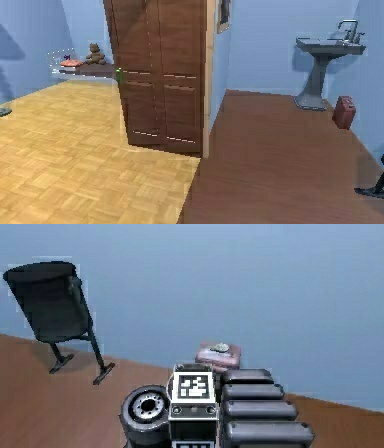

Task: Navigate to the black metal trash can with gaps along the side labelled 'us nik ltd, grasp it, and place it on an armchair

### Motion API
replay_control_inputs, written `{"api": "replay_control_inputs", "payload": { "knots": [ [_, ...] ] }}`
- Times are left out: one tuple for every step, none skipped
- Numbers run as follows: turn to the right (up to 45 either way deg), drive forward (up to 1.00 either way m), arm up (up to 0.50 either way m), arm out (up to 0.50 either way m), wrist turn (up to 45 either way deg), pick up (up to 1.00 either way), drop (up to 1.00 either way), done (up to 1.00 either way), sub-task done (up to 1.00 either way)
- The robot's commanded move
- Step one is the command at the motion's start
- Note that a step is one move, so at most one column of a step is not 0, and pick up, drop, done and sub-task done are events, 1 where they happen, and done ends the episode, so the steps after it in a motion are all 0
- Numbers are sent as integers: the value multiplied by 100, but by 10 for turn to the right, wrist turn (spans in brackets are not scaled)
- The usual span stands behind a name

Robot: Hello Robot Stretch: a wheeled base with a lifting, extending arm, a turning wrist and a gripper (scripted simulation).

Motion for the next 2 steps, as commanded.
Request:
{"api": "replay_control_inputs", "payload": {
  "knots": [
    [-210, 0, 0, 0, 0, 0, 0, 0, 0],
    [0, 40, 0, 0, 0, 0, 0, 0, 0]
  ]
}}
